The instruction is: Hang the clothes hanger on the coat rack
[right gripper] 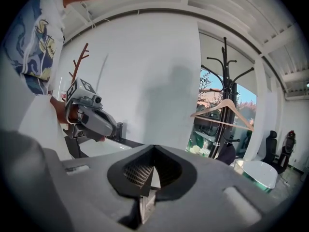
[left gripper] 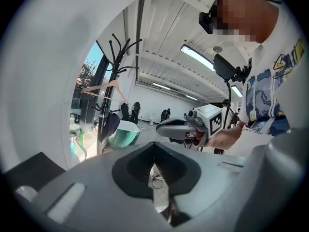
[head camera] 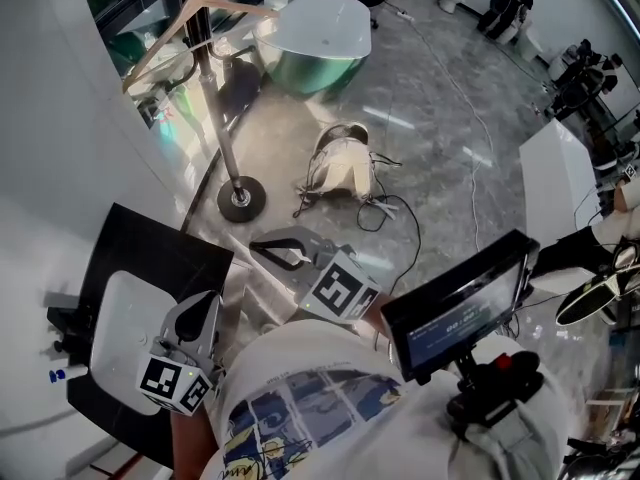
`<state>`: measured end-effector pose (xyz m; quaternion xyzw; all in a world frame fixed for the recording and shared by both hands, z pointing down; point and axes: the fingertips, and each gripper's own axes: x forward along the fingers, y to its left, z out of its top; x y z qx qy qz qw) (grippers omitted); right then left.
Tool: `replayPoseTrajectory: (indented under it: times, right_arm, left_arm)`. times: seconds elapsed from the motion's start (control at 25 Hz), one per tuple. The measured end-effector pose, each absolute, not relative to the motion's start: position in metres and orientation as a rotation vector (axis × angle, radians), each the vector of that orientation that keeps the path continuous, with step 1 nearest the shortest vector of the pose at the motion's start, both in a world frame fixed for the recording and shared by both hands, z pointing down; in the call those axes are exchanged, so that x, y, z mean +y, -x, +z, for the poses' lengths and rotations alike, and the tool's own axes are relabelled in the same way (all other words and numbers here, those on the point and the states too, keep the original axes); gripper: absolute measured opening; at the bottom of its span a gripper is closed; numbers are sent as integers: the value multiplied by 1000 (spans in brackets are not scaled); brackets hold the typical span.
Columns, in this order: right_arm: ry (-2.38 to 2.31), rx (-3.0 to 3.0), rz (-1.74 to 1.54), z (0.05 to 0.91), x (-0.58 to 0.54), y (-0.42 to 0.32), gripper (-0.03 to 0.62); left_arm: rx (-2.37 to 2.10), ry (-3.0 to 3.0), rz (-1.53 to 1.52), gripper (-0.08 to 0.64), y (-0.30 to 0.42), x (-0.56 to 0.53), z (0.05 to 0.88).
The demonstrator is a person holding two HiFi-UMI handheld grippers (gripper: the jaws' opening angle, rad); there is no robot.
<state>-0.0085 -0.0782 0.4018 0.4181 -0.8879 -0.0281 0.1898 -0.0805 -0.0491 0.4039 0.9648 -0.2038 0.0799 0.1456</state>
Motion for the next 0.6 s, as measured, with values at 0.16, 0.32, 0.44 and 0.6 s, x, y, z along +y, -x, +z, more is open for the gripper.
replayPoseTrajectory:
  times: [0.16,0.32,0.44,0.6]
  right_arm:
    - [-1161,-2511,-101,401,-80,15,2]
    - [-1151,-2517,-103,399,-82,22,2]
    - [-1146,-2521,-114,399,-84,25,2]
    - [-1133,-2519,-101,400,-84,27,2]
  left_arm:
    - [-602,-2772,229,2,85,-49,405]
    - [-609,-2767,225,2,90,-50,404]
    - [-613,-2767,227,2,92,-51,405]
    - [-615,-2766,230,2,93,-51,407]
